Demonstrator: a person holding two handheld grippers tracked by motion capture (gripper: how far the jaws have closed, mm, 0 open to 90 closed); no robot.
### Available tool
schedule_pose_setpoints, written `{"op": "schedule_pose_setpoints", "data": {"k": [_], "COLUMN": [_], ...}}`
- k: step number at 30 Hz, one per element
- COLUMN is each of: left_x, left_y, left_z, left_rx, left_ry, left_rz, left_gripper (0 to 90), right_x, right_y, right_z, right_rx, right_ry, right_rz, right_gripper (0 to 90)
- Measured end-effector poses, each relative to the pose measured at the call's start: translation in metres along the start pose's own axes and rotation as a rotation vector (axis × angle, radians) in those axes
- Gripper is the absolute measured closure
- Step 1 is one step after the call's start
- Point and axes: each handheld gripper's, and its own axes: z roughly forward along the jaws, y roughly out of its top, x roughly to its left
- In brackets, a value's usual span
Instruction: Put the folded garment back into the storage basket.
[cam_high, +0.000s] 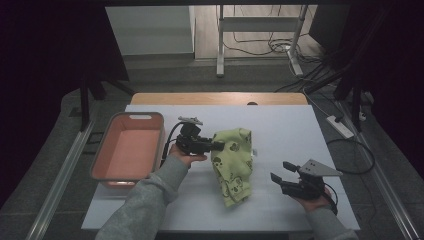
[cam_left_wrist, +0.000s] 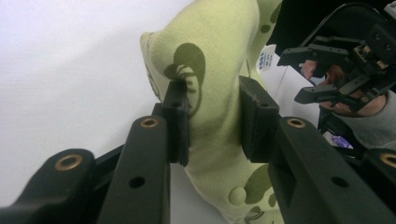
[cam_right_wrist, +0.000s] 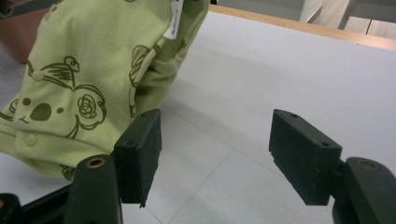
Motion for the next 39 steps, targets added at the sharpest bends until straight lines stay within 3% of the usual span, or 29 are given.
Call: {"op": "schedule_pose_setpoints", "data": {"k": [26,39], "left_x": [-0.006,-0.006], "left_y": [0.013,0.016], "left_z": [-0.03,-0.042], "left_rx": [-0.061,-0.083], "left_ry": [-0.02,-0.009], "left_rz": [0.03,0.033], "left_gripper": [67.9,68.0], "right_x": [0.0,-0.001], "right_y": [0.001,0.001], "right_z": [0.0,0.0], "right_rx": [-0.006,-0.006], "right_ry": [-0.006,-0.009], "right_rz": [0.002,0.005], "right_gripper": [34.9,34.8]}}
